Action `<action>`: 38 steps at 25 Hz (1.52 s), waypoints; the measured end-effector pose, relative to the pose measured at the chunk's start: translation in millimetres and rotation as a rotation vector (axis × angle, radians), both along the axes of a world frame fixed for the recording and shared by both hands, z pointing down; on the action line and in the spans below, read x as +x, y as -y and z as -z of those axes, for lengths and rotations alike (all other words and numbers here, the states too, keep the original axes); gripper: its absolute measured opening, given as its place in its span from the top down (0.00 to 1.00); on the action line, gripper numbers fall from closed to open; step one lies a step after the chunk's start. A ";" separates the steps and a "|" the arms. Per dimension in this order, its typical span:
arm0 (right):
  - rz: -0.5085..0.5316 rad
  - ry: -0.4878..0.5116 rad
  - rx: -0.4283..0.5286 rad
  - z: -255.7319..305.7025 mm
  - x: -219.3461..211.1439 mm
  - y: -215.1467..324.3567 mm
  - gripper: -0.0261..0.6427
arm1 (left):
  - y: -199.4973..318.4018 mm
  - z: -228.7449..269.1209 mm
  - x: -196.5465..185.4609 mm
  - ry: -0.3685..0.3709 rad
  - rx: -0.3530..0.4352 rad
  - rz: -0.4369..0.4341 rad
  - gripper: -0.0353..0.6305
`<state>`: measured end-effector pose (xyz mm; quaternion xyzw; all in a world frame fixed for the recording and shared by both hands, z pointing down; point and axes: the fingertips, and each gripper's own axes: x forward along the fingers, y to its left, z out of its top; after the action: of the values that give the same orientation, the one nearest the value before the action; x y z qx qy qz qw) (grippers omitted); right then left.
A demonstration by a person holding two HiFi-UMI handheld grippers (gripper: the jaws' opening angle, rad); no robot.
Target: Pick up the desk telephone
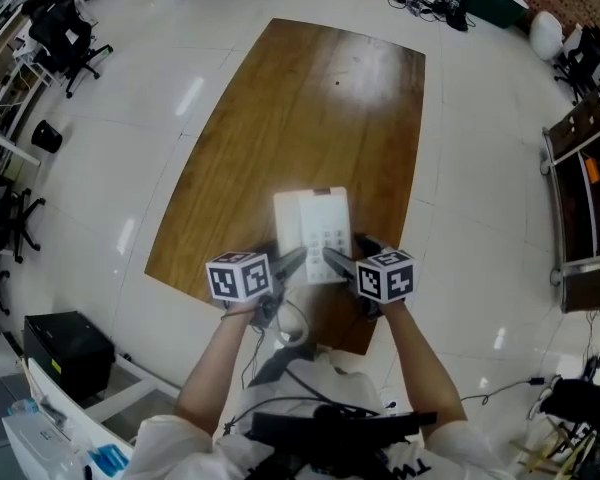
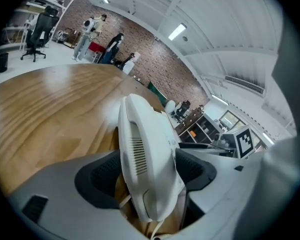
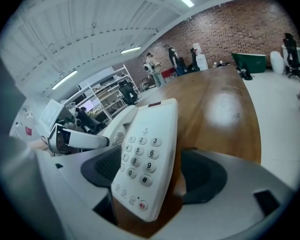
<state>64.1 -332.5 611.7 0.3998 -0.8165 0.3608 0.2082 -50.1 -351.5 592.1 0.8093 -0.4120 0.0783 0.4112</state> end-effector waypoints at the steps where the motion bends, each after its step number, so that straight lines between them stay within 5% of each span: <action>1: 0.005 -0.001 -0.008 -3.4 -0.3 1.7 0.39 | 1.0 -2.1 0.2 -0.005 -0.010 -0.005 0.44; 12: 0.076 -0.021 -0.109 -26.5 -15.8 4.7 0.37 | 8.7 -11.2 11.0 -0.128 -0.099 -0.074 0.36; 19: 0.055 0.002 -0.088 -25.0 -15.9 5.1 0.39 | 8.0 -12.6 9.7 -0.182 -0.066 -0.048 0.36; 38: -0.023 -0.012 0.010 -7.3 -14.6 -0.3 0.42 | -3.5 7.3 5.7 -0.093 0.023 0.014 0.44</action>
<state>49.5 -332.2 619.0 0.4122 -0.8125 0.3564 0.2069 -44.3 -348.0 584.8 0.8138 -0.3991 0.0329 0.4212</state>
